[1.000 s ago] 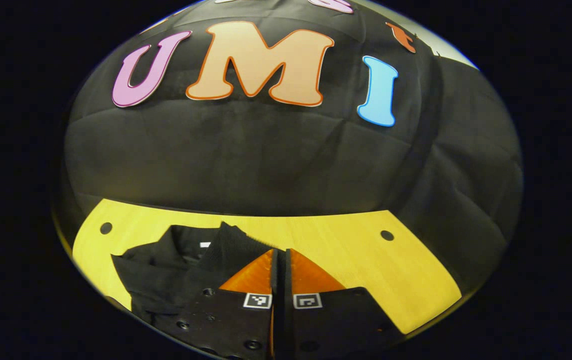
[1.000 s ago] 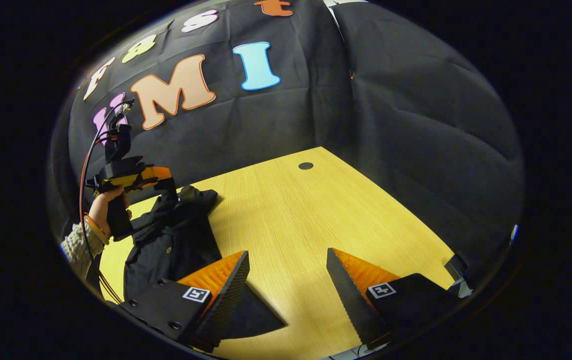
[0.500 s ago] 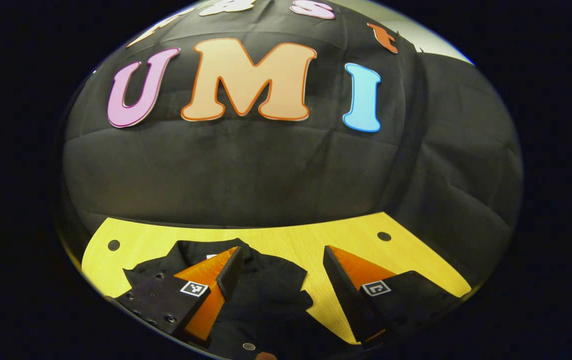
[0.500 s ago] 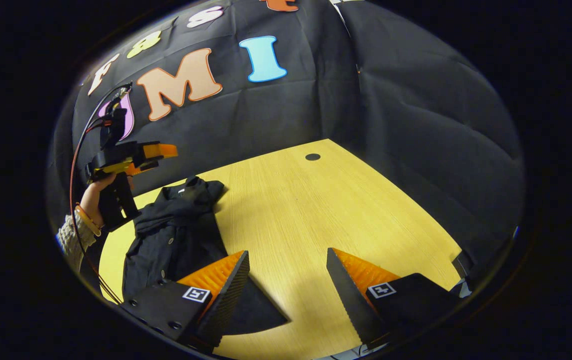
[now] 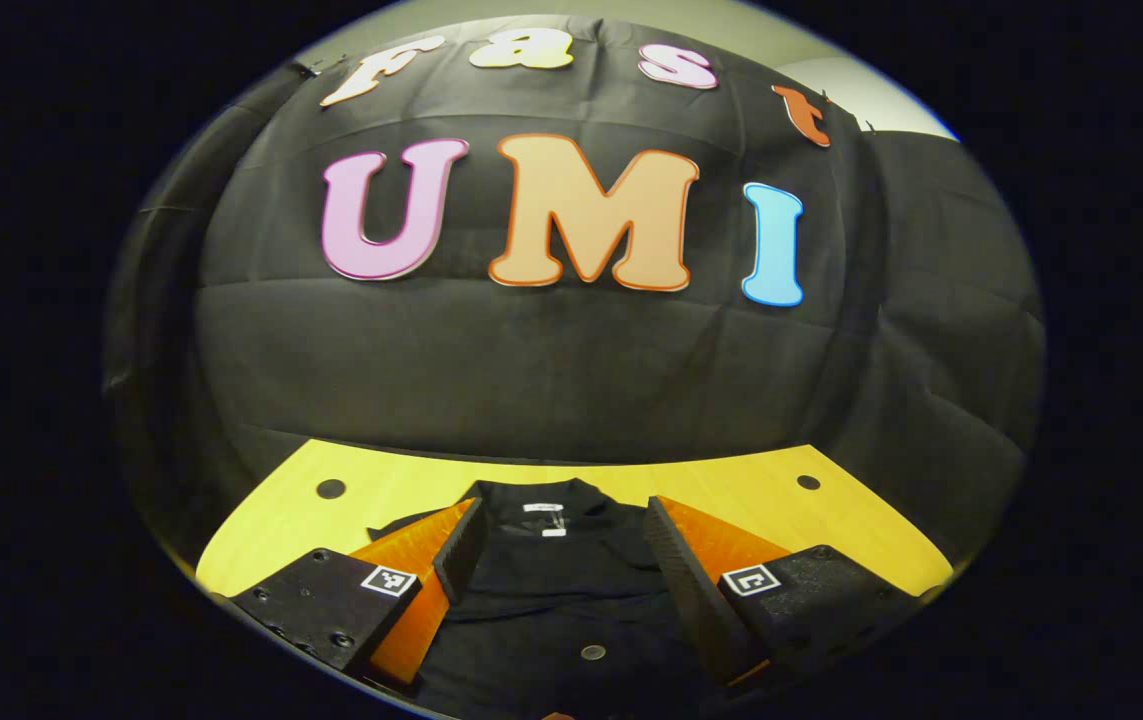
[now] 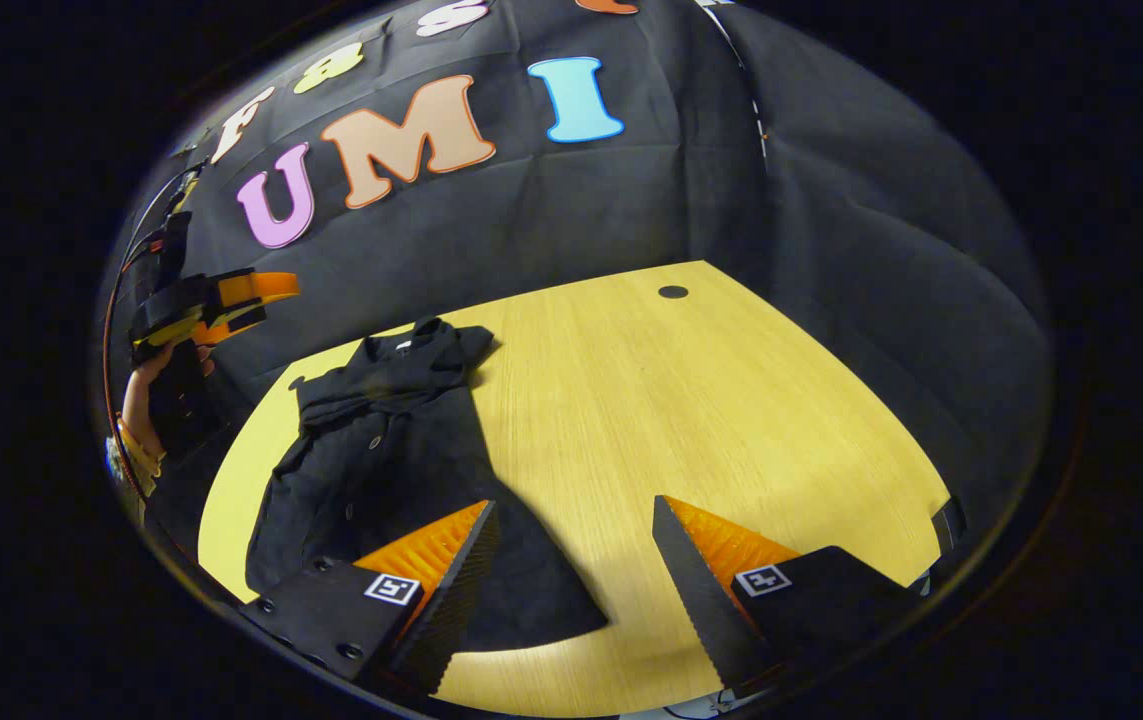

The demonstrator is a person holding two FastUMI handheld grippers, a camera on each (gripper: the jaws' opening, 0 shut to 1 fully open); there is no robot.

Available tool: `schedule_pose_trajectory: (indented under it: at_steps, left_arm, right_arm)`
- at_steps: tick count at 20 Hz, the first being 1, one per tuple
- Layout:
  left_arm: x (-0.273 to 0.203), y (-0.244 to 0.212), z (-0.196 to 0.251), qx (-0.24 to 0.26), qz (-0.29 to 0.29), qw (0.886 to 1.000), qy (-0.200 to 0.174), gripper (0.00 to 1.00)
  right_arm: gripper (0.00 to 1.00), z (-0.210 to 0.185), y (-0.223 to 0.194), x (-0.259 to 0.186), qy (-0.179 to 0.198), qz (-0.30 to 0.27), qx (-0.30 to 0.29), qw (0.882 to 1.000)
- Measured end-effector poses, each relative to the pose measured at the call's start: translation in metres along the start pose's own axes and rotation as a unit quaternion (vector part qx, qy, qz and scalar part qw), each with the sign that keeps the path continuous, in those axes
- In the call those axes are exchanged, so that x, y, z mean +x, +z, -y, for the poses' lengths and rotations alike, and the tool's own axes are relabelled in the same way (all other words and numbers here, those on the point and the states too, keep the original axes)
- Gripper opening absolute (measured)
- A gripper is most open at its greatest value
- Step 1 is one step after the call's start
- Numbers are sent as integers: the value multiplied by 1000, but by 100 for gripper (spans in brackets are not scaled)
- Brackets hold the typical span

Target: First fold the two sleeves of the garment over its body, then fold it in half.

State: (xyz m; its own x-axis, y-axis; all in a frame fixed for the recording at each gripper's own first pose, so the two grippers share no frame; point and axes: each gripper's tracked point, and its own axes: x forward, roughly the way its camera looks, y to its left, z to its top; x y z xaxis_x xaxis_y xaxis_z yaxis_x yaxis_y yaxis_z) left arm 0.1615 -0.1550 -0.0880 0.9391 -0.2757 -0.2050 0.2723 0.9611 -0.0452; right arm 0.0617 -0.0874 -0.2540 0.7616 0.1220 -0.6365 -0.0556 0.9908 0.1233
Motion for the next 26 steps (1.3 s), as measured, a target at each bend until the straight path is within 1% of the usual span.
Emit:
schedule_pose_trajectory:
  at_steps: [1,4,6,11,14,16,18,21,24,25,26]
  left_arm:
    - [-10,-4,-14,2,2,1000,14,94]
    - [-48,-40,-50,-4,-27,998,50,94]
    - [-74,-69,-68,-11,-60,996,68,94]
    - [-143,-139,-96,-3,-128,986,105,94]
    - [-180,-186,-101,4,-181,977,109,94]
    - [-201,-209,-96,-5,-213,972,104,95]
    - [-219,-228,-93,-12,-234,967,105,95]
    - [-235,-247,-90,-17,-254,961,109,95]
    - [-241,-260,-91,-24,-271,956,111,96]
    - [-241,-263,-93,-23,-274,955,112,95]
    - [-244,-267,-93,-21,-283,952,114,95]
  right_arm:
    - [98,-3,-2,-1,5,-1,-5,1000]
    - [98,-13,-12,-3,17,-6,-15,1000]
    - [98,-15,-22,0,23,-13,-24,999]
    - [98,-21,-51,8,28,-39,-60,997]
    - [98,-25,-67,16,32,-57,-77,995]
    - [98,-20,-79,20,29,-71,-87,993]
    - [98,-19,-86,21,28,-81,-88,992]
    - [98,-18,-94,24,30,-92,-83,992]
    - [99,-17,-106,29,30,-103,-96,990]
    - [94,-19,-110,31,32,-107,-102,989]
    - [94,-20,-115,32,31,-111,-106,988]
